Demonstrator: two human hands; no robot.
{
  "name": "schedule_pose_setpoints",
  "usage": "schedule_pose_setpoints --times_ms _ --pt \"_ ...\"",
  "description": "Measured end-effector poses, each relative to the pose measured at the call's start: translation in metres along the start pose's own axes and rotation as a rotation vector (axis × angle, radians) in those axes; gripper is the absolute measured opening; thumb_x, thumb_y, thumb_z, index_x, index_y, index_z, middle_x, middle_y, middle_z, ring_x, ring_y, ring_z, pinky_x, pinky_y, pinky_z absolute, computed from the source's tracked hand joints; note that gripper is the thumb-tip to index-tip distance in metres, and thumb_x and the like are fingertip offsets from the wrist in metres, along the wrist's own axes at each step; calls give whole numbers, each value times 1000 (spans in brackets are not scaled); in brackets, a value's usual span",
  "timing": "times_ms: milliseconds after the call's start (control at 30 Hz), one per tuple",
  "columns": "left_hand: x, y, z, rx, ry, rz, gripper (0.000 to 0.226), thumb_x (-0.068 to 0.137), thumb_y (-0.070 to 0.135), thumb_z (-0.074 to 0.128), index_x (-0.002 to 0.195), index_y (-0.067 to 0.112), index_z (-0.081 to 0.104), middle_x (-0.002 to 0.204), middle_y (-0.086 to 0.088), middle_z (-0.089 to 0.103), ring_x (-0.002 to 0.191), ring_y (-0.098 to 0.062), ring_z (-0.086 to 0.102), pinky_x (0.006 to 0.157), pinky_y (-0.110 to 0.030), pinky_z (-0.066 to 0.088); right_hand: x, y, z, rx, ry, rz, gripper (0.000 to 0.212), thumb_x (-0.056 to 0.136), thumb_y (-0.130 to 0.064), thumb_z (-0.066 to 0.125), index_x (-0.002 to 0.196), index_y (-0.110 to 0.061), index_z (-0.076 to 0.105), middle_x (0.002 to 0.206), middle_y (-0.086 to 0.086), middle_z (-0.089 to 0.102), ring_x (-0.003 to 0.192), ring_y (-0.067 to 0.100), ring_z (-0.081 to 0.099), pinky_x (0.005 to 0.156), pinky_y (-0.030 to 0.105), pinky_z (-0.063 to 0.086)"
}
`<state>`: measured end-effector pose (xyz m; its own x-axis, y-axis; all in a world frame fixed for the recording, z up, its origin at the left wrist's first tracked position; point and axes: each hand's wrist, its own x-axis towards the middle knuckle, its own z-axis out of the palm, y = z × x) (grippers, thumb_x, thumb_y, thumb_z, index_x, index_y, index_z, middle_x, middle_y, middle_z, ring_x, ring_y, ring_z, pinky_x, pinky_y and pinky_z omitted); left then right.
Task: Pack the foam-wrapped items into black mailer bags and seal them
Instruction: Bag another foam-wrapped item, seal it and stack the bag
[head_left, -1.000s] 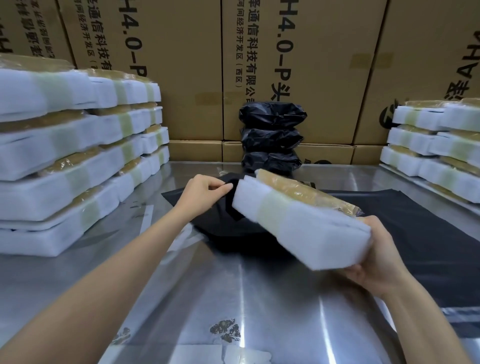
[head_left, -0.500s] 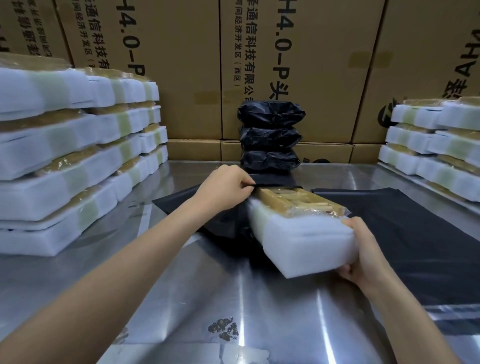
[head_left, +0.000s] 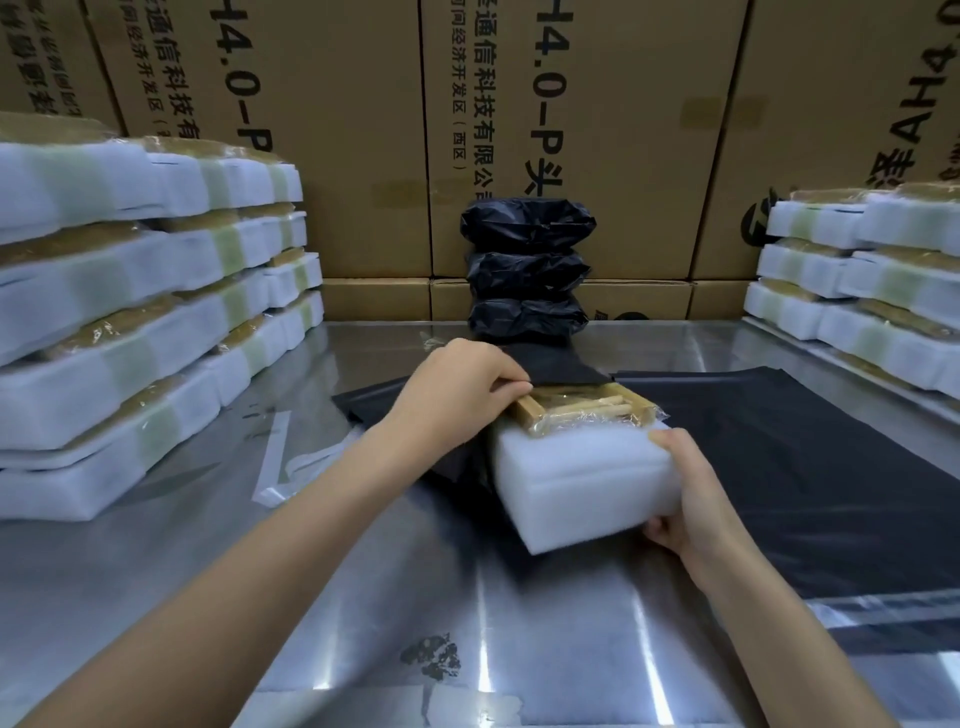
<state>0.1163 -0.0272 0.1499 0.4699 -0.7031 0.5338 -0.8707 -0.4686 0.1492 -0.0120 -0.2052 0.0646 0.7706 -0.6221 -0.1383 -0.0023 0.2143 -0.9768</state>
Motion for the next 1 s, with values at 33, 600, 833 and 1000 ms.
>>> schedule_pose_setpoints --times_ms 33,600,833,1000 --pt "-3 -2 -2 7 13 2 20 93 27 58 102 21 75 92 9 70 89 -13 62 71 -25 43 0 1 1 3 -2 -14 26 78 -48 59 86 -24 64 80 -2 57 68 14 52 45 24 41" --pt "9 36 27 151 50 9 49 83 33 53 131 26 47 112 3 61 97 -25 60 67 -31 42 -6 11 25 -67 -71 -239 11 87 -42 61 83 -42 71 75 -16 71 64 2 66 53 21 52" --pt "55 61 30 363 20 -1 18 92 17 48 98 15 64 98 -2 60 85 -27 59 60 -31 32 -5 10 24 -43 -52 -253 16 88 -41 60 97 -32 70 82 -11 72 77 12 67 52 22 51" --pt "25 95 37 166 -60 514 20 90 22 53 92 16 72 89 0 63 79 -21 61 55 -30 43 2 10 24 -83 27 -171 21 94 -6 50 76 -14 57 73 13 58 64 22 55 58 37 52"
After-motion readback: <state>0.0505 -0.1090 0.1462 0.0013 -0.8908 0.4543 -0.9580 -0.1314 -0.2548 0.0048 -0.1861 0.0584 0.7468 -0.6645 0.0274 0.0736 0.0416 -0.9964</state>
